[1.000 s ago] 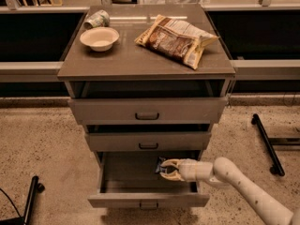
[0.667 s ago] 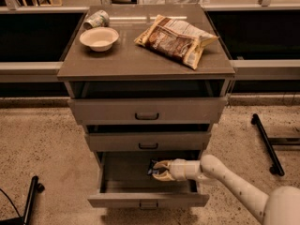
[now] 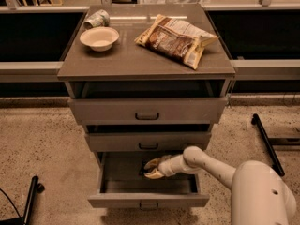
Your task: Place rxbar blueberry into bottom drawer
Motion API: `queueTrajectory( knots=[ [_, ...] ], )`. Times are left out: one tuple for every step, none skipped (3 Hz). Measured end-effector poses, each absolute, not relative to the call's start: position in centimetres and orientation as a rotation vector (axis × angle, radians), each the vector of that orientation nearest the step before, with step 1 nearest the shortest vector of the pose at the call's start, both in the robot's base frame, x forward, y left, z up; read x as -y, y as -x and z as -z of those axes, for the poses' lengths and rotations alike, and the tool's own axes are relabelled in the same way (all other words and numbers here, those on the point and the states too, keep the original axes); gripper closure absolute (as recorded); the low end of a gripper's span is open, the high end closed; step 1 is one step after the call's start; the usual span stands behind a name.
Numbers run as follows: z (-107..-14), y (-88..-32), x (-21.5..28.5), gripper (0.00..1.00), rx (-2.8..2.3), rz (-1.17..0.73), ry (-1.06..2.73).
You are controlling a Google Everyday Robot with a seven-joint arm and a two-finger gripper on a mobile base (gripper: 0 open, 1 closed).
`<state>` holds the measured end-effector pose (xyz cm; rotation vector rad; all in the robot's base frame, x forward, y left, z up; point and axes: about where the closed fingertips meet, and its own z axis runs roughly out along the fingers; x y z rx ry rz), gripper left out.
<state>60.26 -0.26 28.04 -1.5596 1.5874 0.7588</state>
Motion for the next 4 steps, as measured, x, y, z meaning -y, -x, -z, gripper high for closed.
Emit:
queueTrajectory(
  knots=[
    [-26.2,-59.9,-0.5,0.29,-1.591,-0.774,1.533],
    [-25.7,-59.4,0.5,0.05,-1.607,-0.708,1.477],
    [-25.4,-59.4,0.6,0.0,-1.618,-0.689,1.465],
    [-25.4,-59.4,0.6,0.0,-1.618,-0.689,1.465]
  ],
)
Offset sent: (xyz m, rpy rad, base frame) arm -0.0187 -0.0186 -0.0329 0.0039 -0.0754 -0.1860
